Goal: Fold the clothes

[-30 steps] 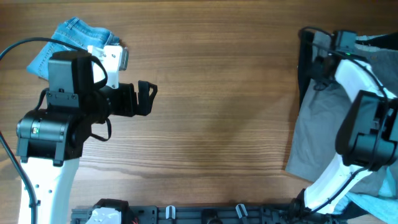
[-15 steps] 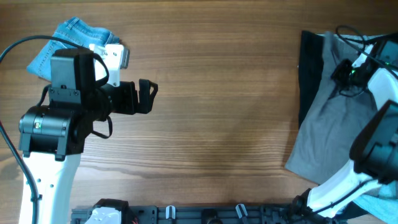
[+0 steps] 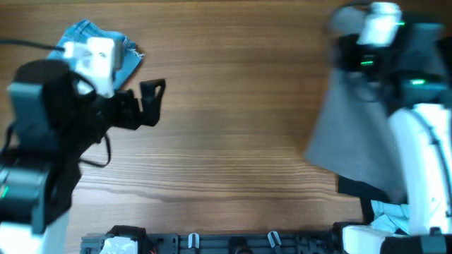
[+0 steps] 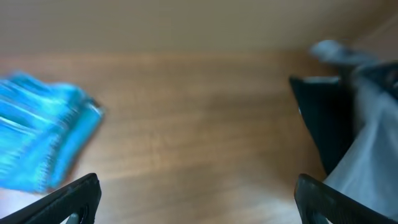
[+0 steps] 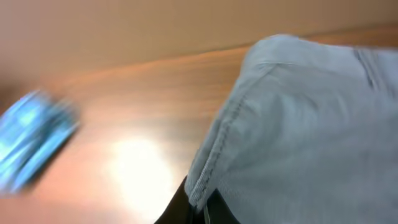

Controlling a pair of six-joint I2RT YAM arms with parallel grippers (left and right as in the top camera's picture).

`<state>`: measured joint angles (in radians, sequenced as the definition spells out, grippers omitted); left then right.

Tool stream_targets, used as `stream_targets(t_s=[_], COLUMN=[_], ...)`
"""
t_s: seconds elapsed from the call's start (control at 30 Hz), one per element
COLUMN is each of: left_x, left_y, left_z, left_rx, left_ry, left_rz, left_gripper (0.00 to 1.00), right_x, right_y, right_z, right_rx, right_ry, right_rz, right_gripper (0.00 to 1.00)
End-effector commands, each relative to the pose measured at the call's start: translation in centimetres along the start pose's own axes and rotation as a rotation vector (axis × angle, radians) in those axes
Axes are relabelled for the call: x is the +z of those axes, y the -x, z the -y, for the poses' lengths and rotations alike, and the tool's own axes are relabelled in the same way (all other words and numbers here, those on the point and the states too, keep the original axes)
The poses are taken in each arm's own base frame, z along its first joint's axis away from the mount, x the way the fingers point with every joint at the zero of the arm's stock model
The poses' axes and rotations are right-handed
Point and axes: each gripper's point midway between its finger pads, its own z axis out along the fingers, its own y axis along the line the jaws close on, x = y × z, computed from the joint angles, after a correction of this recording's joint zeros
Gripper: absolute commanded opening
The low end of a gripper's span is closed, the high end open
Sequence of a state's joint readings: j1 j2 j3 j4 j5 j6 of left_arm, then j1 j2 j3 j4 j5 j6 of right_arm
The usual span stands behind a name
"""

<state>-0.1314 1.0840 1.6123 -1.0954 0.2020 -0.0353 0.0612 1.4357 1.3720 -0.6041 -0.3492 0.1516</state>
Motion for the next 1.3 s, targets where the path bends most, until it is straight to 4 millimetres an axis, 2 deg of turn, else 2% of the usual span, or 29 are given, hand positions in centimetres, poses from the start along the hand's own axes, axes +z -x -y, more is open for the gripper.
stream_targets(t_s=[0.0, 0.03, 0.1, 0.13, 0.2, 0.27, 0.33, 0.4, 0.57, 0.63, 0.73, 0.8, 0.87, 1.03, 1.07, 1.1, 1.13, 1.27], left_x=[-3.6, -4.1, -4.9, -5.4, -5.8, -5.8, -5.7, -5.5, -4.3, -2.5, 2.3, 6.8, 10.7, 19.0, 21.7, 23.3, 24.7, 29.2], left_y=[1.7, 1.8, 2.0, 2.1, 2.1, 2.2, 2.2, 2.3, 3.2, 3.0, 1.5, -0.5, -2.2, -4.7, -5.6, -6.6, -7.7, -12.5], left_z=[-1.6, -1.7, -1.8, -1.8, -1.7, -1.7, -1.7, -1.6, -1.5, -1.6, -1.9, -2.0, -1.1, 0.2, 0.2, 0.1, 0.1, 0.6], left_rx=[0.01, 0.011, 0.013, 0.014, 0.015, 0.016, 0.016, 0.017, 0.019, 0.015, -0.006, -0.033, -0.062, -0.129, -0.141, -0.146, -0.15, -0.132], left_ry=[0.13, 0.141, 0.151, 0.155, 0.156, 0.155, 0.154, 0.146, 0.131, 0.123, 0.09, 0.041, -0.049, -0.23, -0.258, -0.263, -0.264, -0.282], left_rz=[0.124, 0.14, 0.164, 0.177, 0.19, 0.193, 0.191, 0.19, 0.195, 0.151, 0.001, -0.146, -0.258, -0.392, -0.419, -0.445, -0.477, -0.598], left_gripper=[1.0, 1.0, 1.0, 1.0, 1.0, 1.0, 1.0, 1.0, 1.0, 1.0, 1.0, 1.0, 1.0, 1.0, 0.97, 0.93, 0.87, 0.81], right_x=[3.1, 3.9, 4.9, 5.2, 5.4, 5.1, 4.3, 3.3, -0.7, -2.7, -5.9, -7.6, -9.0, -9.8, -9.8, -9.7, -9.6, -9.0], right_y=[-5.4, -7.5, -11.3, -13.8, -16.3, -16.7, -15.8, -14.5, -9.5, -7.3, -4.9, -3.8, -3.3, -4.2, -4.9, -5.2, -5.4, -5.7], right_z=[-11.7, -14.5, -18.8, -21.0, -22.7, -22.3, -20.9, -19.4, -14.8, -12.9, -10.6, -9.0, -7.3, -4.8, -4.2, -3.9, -3.7, -3.5], right_rx=[-0.159, -0.21, -0.307, -0.389, -0.473, -0.496, -0.471, -0.431, -0.214, -0.121, -0.004, 0.056, 0.137, 0.236, 0.256, 0.261, 0.264, 0.267], right_ry=[0.197, 0.238, 0.297, 0.32, 0.276, 0.179, 0.099, 0.04, -0.039, -0.041, -0.024, -0.029, -0.049, -0.107, -0.131, -0.14, -0.148, -0.156], right_rz=[-0.158, -0.204, -0.281, -0.321, -0.345, -0.33, -0.308, -0.284, -0.176, -0.121, -0.047, -0.006, 0.018, -0.018, -0.048, -0.061, -0.07, -0.089], right_gripper=[0.08, 0.13, 0.28, 0.41, 0.53, 0.61, 0.66, 0.71, 0.82, 0.82, 0.83, 0.83, 0.82, 0.82, 0.82, 0.82, 0.81, 0.82])
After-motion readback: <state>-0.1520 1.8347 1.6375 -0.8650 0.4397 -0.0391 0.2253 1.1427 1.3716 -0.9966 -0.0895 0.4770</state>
